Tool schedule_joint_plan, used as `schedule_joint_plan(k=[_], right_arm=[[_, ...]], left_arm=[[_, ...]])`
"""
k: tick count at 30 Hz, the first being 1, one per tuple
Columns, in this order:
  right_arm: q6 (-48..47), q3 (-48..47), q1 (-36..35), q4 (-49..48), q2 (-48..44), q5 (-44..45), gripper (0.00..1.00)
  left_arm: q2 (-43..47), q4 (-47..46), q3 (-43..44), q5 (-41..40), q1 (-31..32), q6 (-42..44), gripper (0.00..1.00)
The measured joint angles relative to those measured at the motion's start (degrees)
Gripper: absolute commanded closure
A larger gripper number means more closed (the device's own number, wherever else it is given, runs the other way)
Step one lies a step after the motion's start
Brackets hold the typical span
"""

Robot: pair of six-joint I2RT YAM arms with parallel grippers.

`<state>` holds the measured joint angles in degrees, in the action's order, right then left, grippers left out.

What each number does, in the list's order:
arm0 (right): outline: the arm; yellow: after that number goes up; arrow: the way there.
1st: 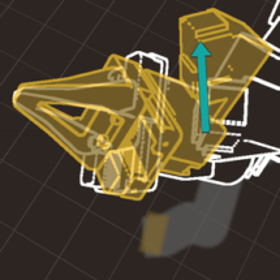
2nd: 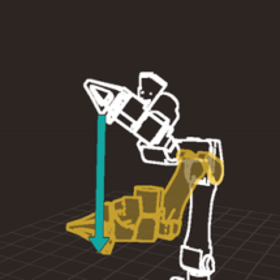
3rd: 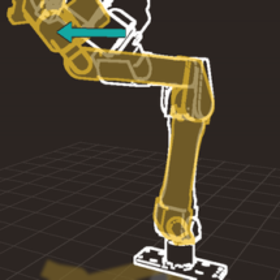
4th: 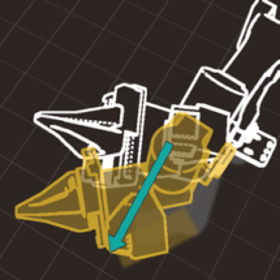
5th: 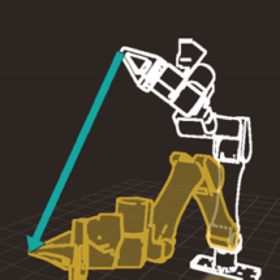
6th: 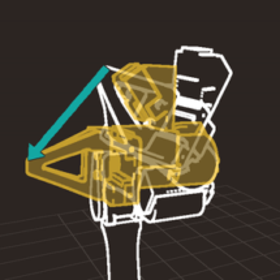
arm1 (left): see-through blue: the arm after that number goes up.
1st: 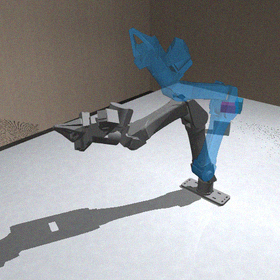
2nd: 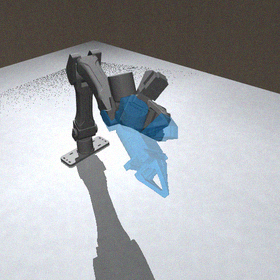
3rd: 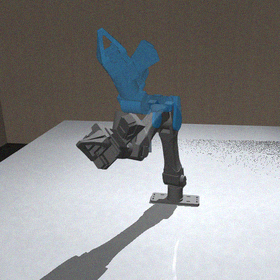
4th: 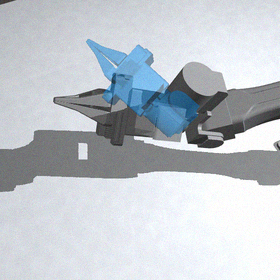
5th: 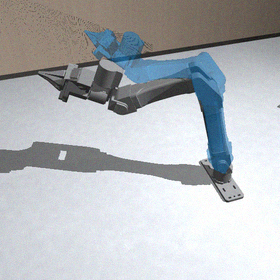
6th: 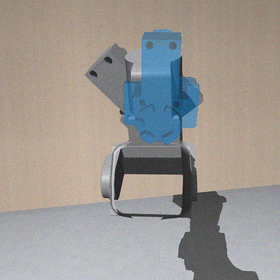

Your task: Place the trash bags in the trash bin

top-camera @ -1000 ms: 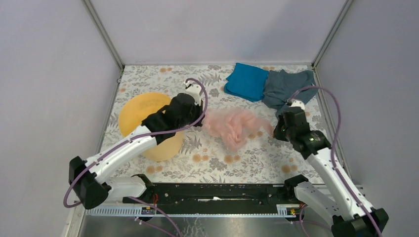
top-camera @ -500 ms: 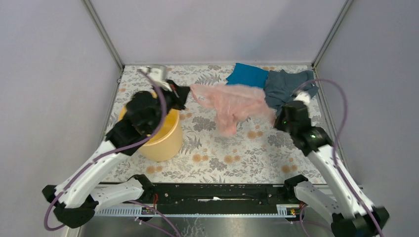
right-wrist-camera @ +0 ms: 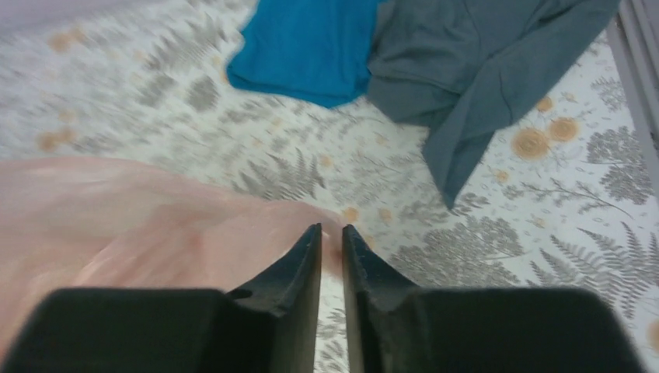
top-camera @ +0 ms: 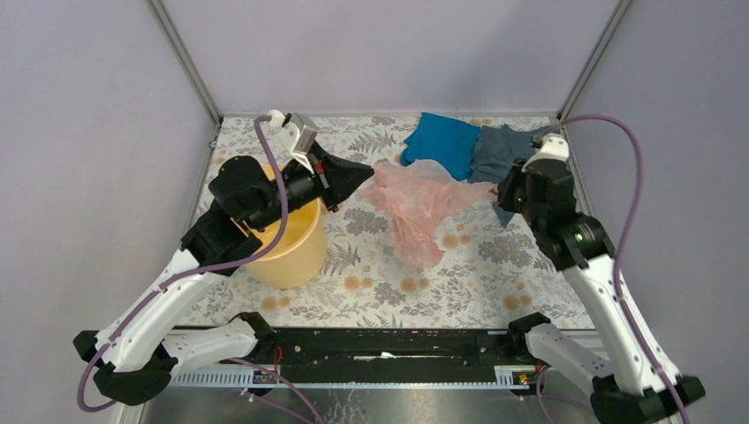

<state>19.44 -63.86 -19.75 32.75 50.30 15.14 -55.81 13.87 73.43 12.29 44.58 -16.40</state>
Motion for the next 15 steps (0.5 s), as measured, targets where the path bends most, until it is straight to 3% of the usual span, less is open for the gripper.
schedule_joint_plan(k=[4, 7, 11, 15], right_arm=[[-1.3, -0.1, 0.0, 3.2, 7.7, 0.2, 0.22], [-2.9, -1.6, 0.0, 8.2, 10.4, 0.0, 0.01], [-5.3, -6.7, 0.0, 11.4, 7.8, -3.0, 0.00], [-3.7, -8.2, -0.1, 7.6, 3.0, -20.9, 0.00]], left_arm=[[-0.4, -1.8, 2.4, 2.0, 0.0, -1.3, 1.00], [-1.7, -1.5, 5.0, 0.6, 0.0, -2.6, 1.00], [-4.1, -0.5, 7.7, -1.7, 0.0, -4.1, 1.00], [-6.0, 0.0, 7.9, -2.0, 0.0, -6.0, 1.00]])
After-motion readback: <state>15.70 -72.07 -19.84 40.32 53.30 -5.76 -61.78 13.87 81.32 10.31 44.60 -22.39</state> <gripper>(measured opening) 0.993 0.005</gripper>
